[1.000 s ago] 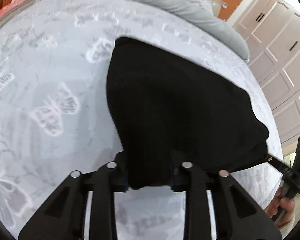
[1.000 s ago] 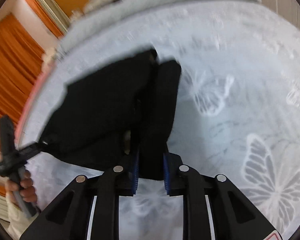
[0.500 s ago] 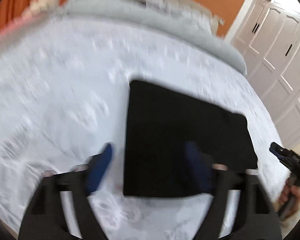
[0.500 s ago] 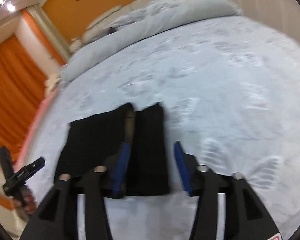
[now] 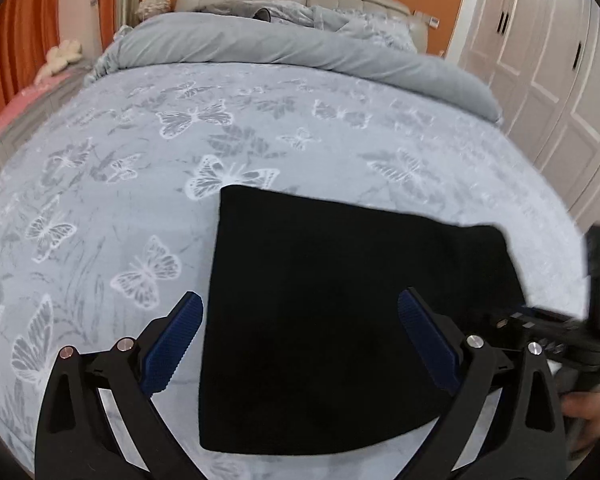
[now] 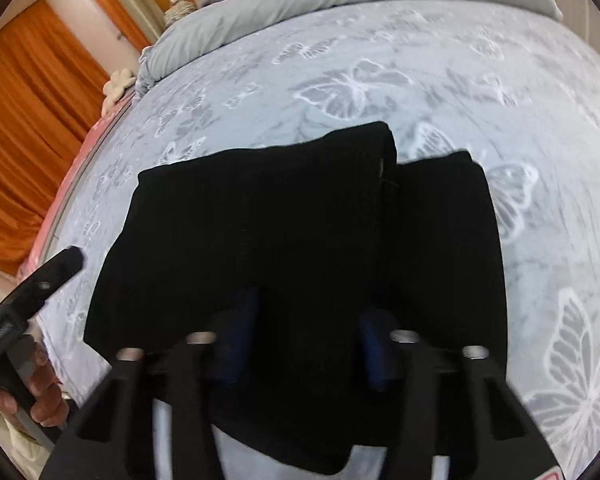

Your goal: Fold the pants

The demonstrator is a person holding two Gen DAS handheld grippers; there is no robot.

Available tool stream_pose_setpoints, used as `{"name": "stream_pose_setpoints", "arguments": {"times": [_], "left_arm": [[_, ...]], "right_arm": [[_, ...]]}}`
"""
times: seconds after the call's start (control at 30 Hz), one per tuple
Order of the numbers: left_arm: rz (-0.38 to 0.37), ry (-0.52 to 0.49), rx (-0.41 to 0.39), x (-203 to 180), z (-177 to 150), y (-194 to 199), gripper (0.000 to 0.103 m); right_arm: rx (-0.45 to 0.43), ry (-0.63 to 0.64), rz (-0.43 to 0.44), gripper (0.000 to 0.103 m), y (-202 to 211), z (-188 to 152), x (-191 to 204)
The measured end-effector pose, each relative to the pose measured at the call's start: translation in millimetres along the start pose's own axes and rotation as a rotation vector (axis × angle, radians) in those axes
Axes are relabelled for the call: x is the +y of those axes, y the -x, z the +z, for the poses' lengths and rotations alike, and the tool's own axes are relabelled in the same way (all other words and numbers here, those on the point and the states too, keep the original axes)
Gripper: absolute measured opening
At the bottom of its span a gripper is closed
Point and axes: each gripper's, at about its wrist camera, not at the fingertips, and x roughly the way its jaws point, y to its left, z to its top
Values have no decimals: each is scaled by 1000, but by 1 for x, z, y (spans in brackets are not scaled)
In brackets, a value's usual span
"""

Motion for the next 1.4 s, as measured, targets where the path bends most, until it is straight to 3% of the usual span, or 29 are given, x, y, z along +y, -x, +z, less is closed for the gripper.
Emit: {"name": "stream_pose_setpoints", "arguments": {"times": [0.1,0.13,0.2,0.27,0.33,0.37,0.47,0.57,0.63,0.67,0.73,0.77,0.8,0.87,0.9,0.97,1.07,1.1,1.13,1.23,1.27,1.3,1.4], "left_arm": [[16,-21,6,-2,-3,-3,96],[12,-19,4,-1,-4,-3,96],[13,-16,1,1,-7,-2,96],[29,-41,12,-1,-11,-4,97],[50,-59,29,-3,-13,-10,97],[63,-65,42,-5,-14,-14,97],[69,-82,48,-10,-15,-18,97],[85,-103,34,-14,-16,-17,97],[87,-118,37,-18,-18,-19,97],[87,-122,42,-18,-18,-20,97],[94,-129,52,-19,-19,-23,97],[96,-129,55,-19,-19,-24,97],[94,-127,55,-18,-20,-24,97],[101,-128,57,-16,-19,-24,97],[106,-127,55,-16,-19,-24,97],[111,-114,60,-12,-17,-25,97],[95,-96,71,-9,-15,-27,97],[95,-97,71,-9,-16,-27,97],[99,-98,71,-9,-16,-26,97],[104,-94,77,-4,-17,-26,97],[105,-87,79,0,-16,-25,97],[112,-71,73,6,-14,-22,97],[146,-22,52,26,-8,-14,97]], "right_arm": [[-101,16,26,15,32,6,-2],[-180,33,23,15,53,7,4],[-258,74,-35,15,77,5,4],[-184,56,-104,17,61,6,-15],[-8,-46,-132,22,23,2,-45],[-26,-52,-119,22,27,3,-46],[-236,-28,-146,22,78,8,-32],[-316,-5,-48,20,102,13,-14],[-274,75,-50,16,89,25,7],[-211,105,-53,16,70,32,12],[-61,80,-106,15,18,43,3],[6,51,-146,5,-4,43,-11],[16,10,-128,4,-14,43,-22],[-35,-91,-78,5,9,49,-25],[-90,-72,-68,14,21,53,-17],[-169,20,-57,14,34,63,6],[-76,45,-85,13,-7,78,11],[-9,18,-134,0,-33,82,-1],[11,-5,-148,0,-43,82,-9],[-33,-120,-104,0,-40,88,-25],[-65,-97,-112,3,-32,90,-15],[-97,-49,-102,12,-22,91,-2],[-113,96,0,12,-16,82,53]]}}
